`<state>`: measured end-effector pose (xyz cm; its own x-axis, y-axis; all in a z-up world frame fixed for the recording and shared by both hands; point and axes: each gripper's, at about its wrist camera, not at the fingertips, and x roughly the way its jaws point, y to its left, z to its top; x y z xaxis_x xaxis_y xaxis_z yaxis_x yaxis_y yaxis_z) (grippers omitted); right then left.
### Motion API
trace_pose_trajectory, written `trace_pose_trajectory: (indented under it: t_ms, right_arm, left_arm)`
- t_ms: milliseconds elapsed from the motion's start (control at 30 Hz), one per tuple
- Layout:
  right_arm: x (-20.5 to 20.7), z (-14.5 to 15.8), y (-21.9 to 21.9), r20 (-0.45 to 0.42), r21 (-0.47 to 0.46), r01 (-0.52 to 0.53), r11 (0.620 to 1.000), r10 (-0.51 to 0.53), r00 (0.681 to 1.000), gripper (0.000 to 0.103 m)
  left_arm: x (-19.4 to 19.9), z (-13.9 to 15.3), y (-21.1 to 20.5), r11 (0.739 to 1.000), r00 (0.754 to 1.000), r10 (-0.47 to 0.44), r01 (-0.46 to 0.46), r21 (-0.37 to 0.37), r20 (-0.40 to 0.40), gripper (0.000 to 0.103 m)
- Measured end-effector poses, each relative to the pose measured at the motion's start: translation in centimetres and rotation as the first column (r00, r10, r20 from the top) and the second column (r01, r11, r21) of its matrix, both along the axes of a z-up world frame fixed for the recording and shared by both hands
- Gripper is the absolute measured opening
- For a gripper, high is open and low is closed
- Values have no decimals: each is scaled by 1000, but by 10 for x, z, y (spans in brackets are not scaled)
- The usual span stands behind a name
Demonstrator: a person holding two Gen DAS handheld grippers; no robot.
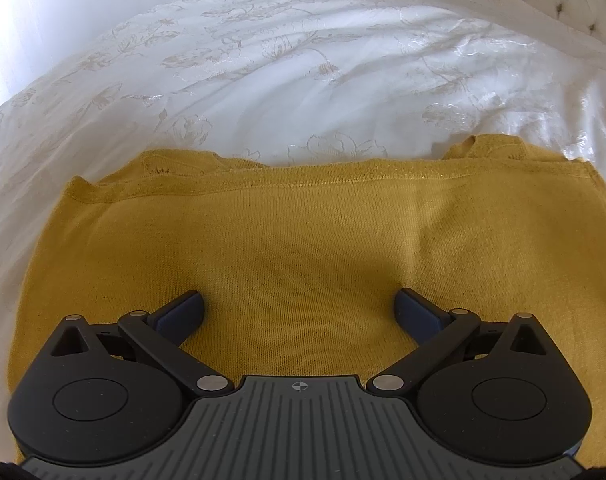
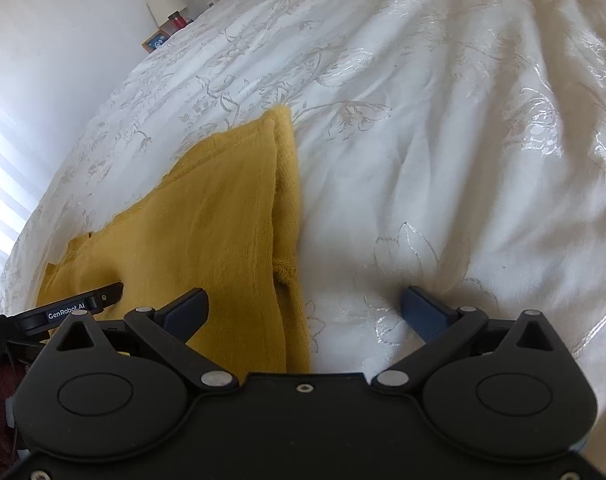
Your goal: Fold small clothes
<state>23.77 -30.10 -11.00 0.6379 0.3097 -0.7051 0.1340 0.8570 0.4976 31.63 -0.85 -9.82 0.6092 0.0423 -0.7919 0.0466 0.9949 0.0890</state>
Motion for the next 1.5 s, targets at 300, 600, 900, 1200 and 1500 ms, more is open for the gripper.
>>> trace_pose_trajectory:
  t_ms: [300,600,900,1200,1500]
  right_arm:
    - [26,-5,-17,29,158,33,987,-38,999,103]
    - [57,-6,-4,79,97,-29,995,21,997,103]
    - [59,-6,-7,85,113,-44,993,34,996,103]
    - [62,-8,-9,99,141,-42,989,28,995,103]
    - [61,-9,-18,98,207,-44,977,24,995,103]
  left_arm:
    - [0,-1,-1,1000,1000,5,-5,2,-4,103]
    - [2,5,0,1000,1000,7,-7,-2,-14,103]
    - [45,25,6,996,997,79,-79,-27,-20,95]
    - [57,12,-3,997,997,64,-63,34,-45,96]
    - [-7,21,3,998,998,34,-36,-48,-59,94]
